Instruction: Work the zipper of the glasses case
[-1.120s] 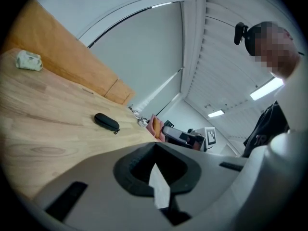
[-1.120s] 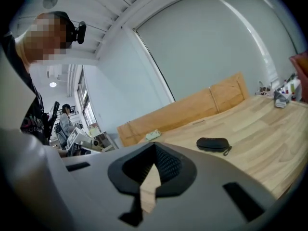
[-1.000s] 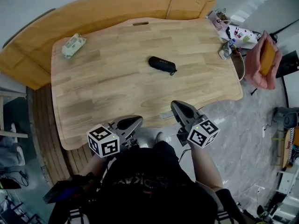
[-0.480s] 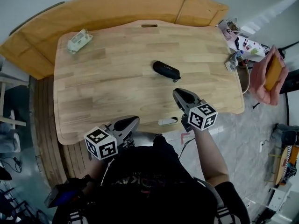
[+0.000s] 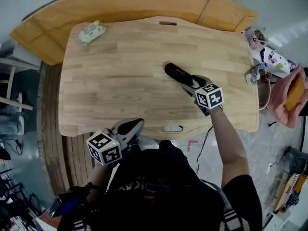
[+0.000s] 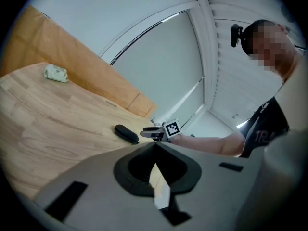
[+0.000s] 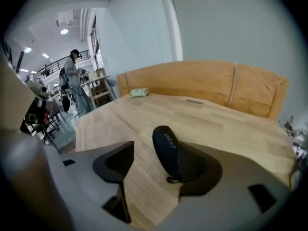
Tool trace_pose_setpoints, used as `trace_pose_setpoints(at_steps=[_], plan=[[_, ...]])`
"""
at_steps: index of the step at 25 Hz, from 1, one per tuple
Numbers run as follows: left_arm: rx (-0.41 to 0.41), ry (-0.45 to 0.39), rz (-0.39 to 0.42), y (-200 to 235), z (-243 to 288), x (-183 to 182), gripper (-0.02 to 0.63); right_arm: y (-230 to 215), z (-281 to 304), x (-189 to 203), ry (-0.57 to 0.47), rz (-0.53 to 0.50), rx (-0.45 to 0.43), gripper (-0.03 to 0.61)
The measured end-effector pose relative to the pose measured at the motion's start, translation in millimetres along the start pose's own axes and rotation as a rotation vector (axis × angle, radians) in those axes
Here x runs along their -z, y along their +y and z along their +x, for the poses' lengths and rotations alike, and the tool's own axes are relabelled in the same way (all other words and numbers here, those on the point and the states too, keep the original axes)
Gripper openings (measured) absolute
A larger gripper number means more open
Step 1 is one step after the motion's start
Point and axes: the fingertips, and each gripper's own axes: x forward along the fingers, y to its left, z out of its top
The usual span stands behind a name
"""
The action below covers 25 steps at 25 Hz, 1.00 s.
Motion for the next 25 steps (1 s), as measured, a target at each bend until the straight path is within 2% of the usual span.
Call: trace_pose_setpoints(at_steps=[4, 8, 11, 15, 20, 25], plan=[[-0.058, -0.016, -0.025, 1, 3, 4, 0.009, -18, 32, 11, 0.137, -0.104, -0.059, 0.327], [-0.103, -0.029, -0.047, -2, 6, 10, 0.009, -28, 60, 23, 0.269, -0.207, -0.118, 0.347], [-0.128, -0.044, -0.063, -2, 8, 11, 0.009, -35, 77, 27, 0.335, -0.239, -0.147, 0.354], [-0.153, -0.057, -0.075, -2, 8, 11, 0.009, -33, 92, 31, 0.373, -0.246, -0.189, 0.355], [-0.184, -0.065, -0.082, 0, 4, 12, 0.009, -30, 105, 40, 0.407, -0.266, -0.189, 0.354], [-0.189, -0.070, -0.071, 2, -1, 8, 0.010, -26, 102, 23, 0.321, -0.243, -0.164, 0.348]])
